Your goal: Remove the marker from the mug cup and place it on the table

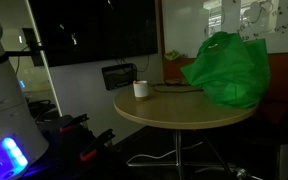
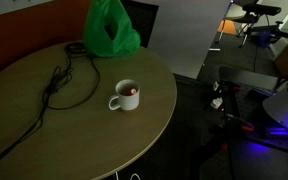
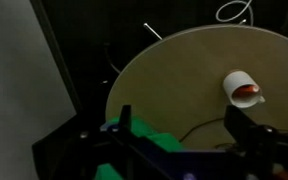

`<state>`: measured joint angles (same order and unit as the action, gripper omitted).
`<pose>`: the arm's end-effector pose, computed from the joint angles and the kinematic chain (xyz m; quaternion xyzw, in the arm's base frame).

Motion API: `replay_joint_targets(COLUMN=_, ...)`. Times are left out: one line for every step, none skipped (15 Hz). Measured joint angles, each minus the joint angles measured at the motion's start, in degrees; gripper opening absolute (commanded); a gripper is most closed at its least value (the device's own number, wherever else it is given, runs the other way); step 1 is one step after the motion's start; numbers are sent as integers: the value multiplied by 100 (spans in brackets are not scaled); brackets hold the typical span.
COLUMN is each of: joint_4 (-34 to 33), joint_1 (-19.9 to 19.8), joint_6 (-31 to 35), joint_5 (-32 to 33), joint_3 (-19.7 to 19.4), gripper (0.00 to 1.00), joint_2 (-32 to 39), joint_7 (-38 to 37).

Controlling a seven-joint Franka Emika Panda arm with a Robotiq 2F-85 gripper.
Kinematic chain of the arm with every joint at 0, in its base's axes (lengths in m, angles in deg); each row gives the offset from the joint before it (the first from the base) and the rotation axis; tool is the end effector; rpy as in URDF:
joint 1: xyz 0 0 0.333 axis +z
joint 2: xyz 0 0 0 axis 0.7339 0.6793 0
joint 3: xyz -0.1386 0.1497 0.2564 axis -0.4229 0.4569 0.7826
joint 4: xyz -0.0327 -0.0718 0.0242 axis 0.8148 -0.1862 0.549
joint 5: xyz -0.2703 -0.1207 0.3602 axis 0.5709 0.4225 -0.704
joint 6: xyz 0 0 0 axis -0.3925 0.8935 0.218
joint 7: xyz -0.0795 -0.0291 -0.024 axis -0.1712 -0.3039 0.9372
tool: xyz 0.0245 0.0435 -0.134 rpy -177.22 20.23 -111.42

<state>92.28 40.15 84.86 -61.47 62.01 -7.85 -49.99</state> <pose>0.4004 -0.0607 0.5096 0.9885 -0.0764 0.1147 0.0630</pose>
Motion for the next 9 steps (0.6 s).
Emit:
replay_joint_targets(joint_4=0, joint_1=0, joint_6=0, joint_5=0, joint_3=0, gripper=100, joint_2=0, joint_7=0)
replay_joint_targets(joint_4=0, joint_1=0, joint_6=0, joint_5=0, joint_3=0, gripper=100, joint_2=0, joint_7=0)
replay_joint_targets(joint_4=0, joint_1=0, joint_6=0, joint_5=0, joint_3=0, gripper=100, joint_2=0, joint_7=0)
replay_joint_targets(joint_4=0, joint_1=0, joint_6=0, joint_5=0, joint_3=0, gripper=100, joint_2=0, joint_7=0)
replay_joint_targets(joint_4=0, joint_1=0, joint_6=0, joint_5=0, joint_3=0, gripper=100, joint_2=0, joint_7=0)
replay_joint_targets(joint_4=0, joint_1=0, joint_6=0, joint_5=0, joint_3=0, gripper=100, joint_2=0, joint_7=0)
replay_joint_targets(joint_4=0, joint_1=4, joint_6=0, joint_5=0, joint_3=0, gripper=100, joint_2=0, joint_7=0)
replay_joint_targets(joint_4=0, joint_1=13, joint_6=0, joint_5=0, joint_3=0, gripper=100, joint_2=12, joint_7=0)
replay_joint_targets(joint_4=2, joint_1=33, joint_6=-1, joint_5=-23, joint_3=0, gripper=100, joint_2=61, joint_7=0)
